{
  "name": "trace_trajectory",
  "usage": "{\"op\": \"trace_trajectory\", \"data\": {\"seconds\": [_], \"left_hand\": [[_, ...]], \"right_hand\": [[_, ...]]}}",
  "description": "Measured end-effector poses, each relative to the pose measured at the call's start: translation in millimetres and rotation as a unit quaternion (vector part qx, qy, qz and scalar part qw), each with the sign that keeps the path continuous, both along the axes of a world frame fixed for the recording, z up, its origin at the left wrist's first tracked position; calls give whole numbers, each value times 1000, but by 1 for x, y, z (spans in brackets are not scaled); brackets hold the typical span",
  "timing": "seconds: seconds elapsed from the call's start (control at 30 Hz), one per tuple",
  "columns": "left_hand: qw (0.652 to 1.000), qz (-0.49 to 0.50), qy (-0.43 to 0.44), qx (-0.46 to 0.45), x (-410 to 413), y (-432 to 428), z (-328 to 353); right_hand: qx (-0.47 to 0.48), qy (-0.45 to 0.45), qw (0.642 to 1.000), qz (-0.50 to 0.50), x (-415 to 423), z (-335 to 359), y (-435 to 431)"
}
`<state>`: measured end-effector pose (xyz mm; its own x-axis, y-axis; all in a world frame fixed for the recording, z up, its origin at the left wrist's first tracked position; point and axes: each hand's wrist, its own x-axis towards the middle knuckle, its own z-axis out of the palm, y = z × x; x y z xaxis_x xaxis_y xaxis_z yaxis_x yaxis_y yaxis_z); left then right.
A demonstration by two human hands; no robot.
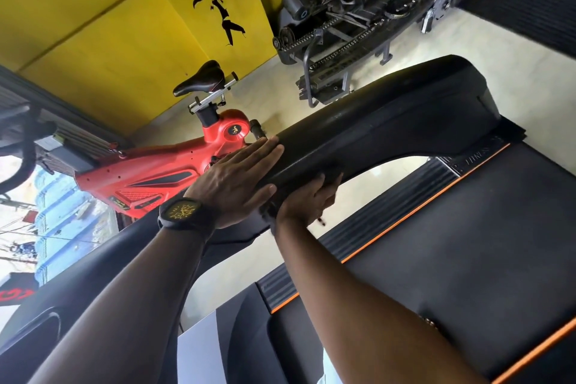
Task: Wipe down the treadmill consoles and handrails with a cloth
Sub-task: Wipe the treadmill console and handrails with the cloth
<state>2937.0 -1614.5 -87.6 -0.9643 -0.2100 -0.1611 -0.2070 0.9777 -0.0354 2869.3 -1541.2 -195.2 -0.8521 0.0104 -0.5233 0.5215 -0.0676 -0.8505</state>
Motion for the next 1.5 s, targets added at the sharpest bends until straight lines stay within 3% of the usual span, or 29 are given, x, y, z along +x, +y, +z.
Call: {"op": "trace_trajectory", "data": {"seconds": [0.03, 0.13, 0.2, 0.3, 0.4, 0.43, 0.57, 0.63, 0.7, 0.8, 0.83, 0.87, 0.97, 1.03, 1.1, 1.2, 1.23, 1.27, 1.4, 1.43, 1.5], "left_hand": [[1000, 2, 1, 6, 0, 0, 0], [1000, 0, 10, 13, 1, 1, 1], [1000, 2, 10, 19, 1, 1, 1], [1000, 4, 6, 19, 0, 1, 0], [1000, 8, 3, 20, 0, -1, 0], [1000, 9, 1, 21, 0, -1, 0], [1000, 7, -7, 16, 0, -2, -1], [1000, 4, -8, 7, 0, -2, -2], [1000, 3, -8, 3, -1, -1, 0], [1000, 9, -4, -2, -2, 1, 1], [1000, 8, -4, -2, -2, 2, 2], [1000, 9, -5, -2, -2, 2, 2], [1000, 7, -9, -1, -1, 1, 1], [1000, 8, -12, -1, -1, 0, 0], [1000, 12, -15, -1, -1, -1, -1], [1000, 13, -13, -4, -1, 0, -1], [1000, 13, -14, -4, -1, 0, -1], [1000, 12, -14, -4, -1, 0, -1], [1000, 8, -19, -8, -1, -1, -1], [1000, 6, -18, -10, -1, -1, -1], [1000, 4, -14, -14, -1, 0, 0]], "right_hand": [[-6, 3, 1000, 8, 8, 7, 4], [-11, 159, 985, 62, 27, 18, 17], [-67, 132, 983, 106, 20, 24, 22], [-9, 98, 995, 21, -7, 10, 11], [-16, -38, 999, 4, -7, 4, 2], [-16, -12, 1000, 17, -2, 9, 5], [2, 252, 968, 14, -9, 17, 12], [47, 289, 956, 1, -26, 9, 8], [54, 222, 974, 2, -36, 1, 8], [4, 27, 1000, 4, -27, -5, 5], [2, 5, 1000, 12, -21, 0, 5], [7, 29, 999, 18, -15, 5, 6], [39, 231, 972, 5, -15, 18, 10], [63, 265, 962, -8, -26, 18, 6], [56, 198, 978, -13, -32, 12, 3], [-1, 5, 1000, -13, -27, 3, 1], [-9, -23, 1000, 0, -22, 4, 2], [-12, -7, 1000, 14, -17, 7, 3], [14, 236, 971, 18, -17, 18, 14], [29, 263, 964, 13, -23, 15, 13], [41, 234, 971, 10, -34, 11, 12]]}}
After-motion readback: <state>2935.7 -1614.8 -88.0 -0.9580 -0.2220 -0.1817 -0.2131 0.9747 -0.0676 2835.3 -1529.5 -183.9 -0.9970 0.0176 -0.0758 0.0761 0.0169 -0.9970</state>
